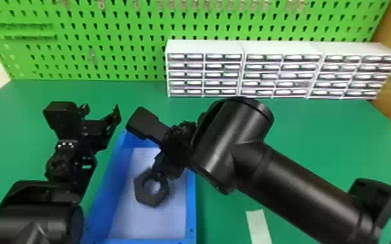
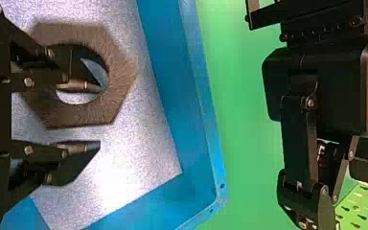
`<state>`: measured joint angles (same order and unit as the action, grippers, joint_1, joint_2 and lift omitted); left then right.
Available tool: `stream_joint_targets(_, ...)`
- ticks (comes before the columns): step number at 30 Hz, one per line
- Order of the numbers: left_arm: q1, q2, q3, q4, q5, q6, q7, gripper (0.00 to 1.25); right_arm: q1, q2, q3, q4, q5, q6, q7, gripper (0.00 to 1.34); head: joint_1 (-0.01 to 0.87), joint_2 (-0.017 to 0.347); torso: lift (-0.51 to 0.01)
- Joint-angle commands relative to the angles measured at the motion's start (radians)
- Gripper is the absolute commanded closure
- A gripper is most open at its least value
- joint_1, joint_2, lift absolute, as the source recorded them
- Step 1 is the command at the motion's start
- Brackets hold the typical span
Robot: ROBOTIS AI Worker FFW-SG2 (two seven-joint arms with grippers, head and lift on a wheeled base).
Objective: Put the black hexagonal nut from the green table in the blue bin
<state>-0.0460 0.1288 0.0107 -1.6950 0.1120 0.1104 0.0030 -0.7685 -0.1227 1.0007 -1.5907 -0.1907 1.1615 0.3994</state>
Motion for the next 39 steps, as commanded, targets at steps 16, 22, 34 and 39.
stream_joint_targets(16,0.000,0.000,0.000,0.000,0.000,0.000,0.000,0.46,0.005,-0.003,-0.017,0.000,-0.003,0.001,-0.004,0.26,0.686,0.052,-0.097)
stream_joint_targets(22,0.002,0.000,0.000,0.000,0.002,0.000,0.000,0.46,0.011,-0.009,-0.040,0.000,-0.015,-0.013,-0.004,0.26,0.686,0.052,-0.097)
stream_joint_targets(34,0.005,0.000,0.003,0.000,0.005,0.000,0.000,0.46,0.077,-0.015,-0.240,-0.037,0.025,-0.068,-0.002,0.26,0.686,0.052,-0.097)
stream_joint_targets(39,0.005,0.000,0.003,0.000,0.005,0.000,0.000,0.46,0.101,-0.011,-0.321,-0.066,0.073,-0.069,-0.002,0.26,0.686,0.052,-0.097)
